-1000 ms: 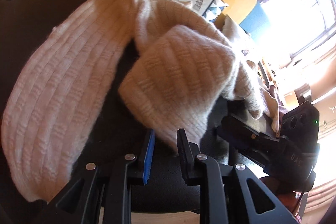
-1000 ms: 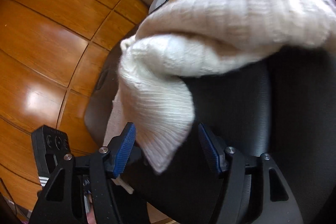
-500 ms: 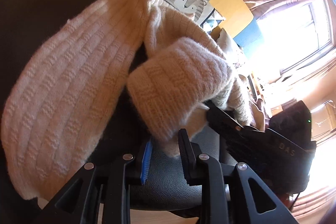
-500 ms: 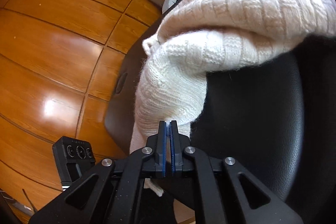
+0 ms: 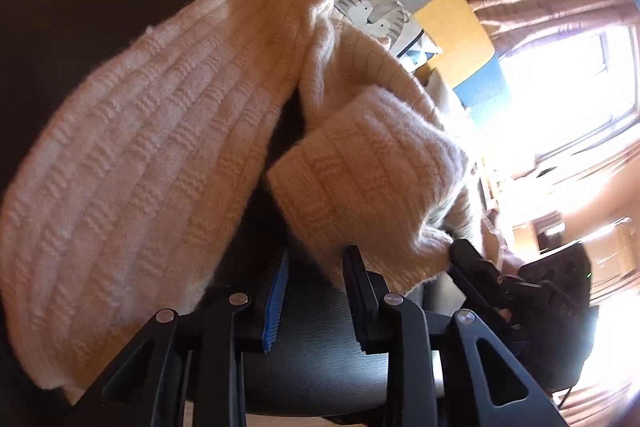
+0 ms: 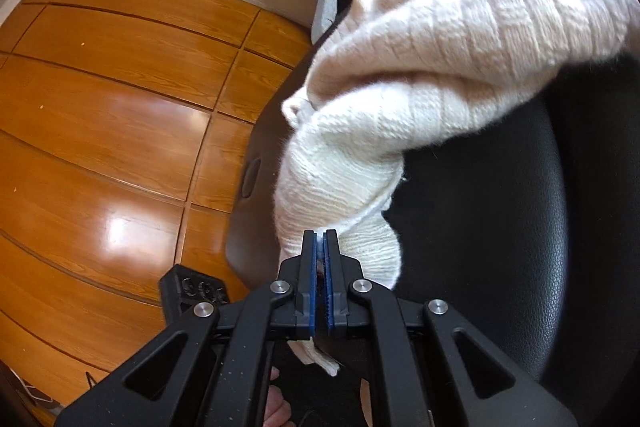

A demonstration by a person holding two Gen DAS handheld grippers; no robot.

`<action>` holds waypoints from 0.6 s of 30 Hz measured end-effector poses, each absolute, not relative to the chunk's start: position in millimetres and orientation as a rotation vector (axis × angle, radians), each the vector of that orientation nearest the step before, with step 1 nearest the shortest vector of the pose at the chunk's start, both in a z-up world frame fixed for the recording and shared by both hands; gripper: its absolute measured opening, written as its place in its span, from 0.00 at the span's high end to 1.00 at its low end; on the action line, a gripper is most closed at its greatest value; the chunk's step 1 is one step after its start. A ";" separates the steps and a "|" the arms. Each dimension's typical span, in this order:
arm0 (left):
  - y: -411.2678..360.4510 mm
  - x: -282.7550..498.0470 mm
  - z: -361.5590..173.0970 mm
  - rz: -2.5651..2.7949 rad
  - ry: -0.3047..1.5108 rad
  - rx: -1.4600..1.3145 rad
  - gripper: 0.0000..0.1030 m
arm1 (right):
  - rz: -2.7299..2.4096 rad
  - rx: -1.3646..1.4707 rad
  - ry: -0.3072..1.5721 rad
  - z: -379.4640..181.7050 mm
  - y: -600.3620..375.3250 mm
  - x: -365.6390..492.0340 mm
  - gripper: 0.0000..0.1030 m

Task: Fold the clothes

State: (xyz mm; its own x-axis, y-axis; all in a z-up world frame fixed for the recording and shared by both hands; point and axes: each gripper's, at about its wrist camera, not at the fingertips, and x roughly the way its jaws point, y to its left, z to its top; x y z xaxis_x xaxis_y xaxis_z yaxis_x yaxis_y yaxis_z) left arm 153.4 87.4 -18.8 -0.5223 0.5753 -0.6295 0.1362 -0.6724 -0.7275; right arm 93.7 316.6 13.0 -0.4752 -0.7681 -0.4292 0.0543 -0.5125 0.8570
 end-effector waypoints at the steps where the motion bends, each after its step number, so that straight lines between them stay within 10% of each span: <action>1: 87.6 150.8 -21.3 2.231 -1.134 -1.341 0.72 | -2.031 1.160 -1.109 14.2 317.7 94.3 0.97; 9: 79.1 149.0 -51.7 1.883 -1.601 -1.091 0.65 | -2.033 1.150 -1.125 20.4 317.5 93.9 0.97; 18: 70.2 163.1 -48.3 2.021 -1.664 -0.909 0.61 | -2.006 1.182 -1.142 13.1 315.0 91.2 0.97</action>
State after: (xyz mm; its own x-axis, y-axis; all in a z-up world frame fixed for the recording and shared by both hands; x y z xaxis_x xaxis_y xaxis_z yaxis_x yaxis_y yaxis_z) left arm 163.1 70.2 -48.3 -0.7244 0.6443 -0.2451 0.1168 -0.2357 -0.9648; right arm 91.2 315.0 13.1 -0.4685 -0.7751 -0.4240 0.0309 -0.4940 0.8689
